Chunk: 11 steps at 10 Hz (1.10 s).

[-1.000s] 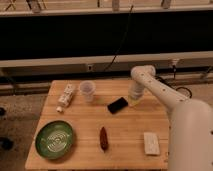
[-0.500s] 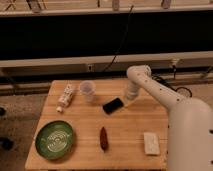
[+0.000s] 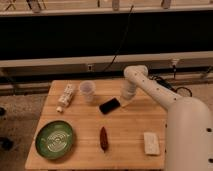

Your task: Push the eraser across the table

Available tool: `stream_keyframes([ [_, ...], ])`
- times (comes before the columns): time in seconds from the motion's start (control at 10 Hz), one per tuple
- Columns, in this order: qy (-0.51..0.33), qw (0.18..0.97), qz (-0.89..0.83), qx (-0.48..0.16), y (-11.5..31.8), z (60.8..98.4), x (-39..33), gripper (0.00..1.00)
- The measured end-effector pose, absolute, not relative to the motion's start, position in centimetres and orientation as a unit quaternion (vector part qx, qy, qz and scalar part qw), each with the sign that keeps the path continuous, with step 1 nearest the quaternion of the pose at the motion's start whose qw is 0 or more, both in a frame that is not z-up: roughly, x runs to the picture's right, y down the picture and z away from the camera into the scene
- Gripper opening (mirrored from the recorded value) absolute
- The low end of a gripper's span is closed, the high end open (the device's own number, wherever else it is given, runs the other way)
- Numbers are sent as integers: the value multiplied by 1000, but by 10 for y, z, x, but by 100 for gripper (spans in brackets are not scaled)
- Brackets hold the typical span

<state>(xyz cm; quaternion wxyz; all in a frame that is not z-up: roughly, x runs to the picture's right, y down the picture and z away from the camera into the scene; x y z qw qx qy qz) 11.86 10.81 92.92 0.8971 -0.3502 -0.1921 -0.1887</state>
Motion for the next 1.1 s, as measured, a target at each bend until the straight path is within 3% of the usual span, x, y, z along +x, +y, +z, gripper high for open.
stream_keyframes([
  [0.6, -206, 891, -203, -350, 107, 931, 103, 0],
  [1.1, -225, 891, -231, -319, 82, 904, 70, 4],
])
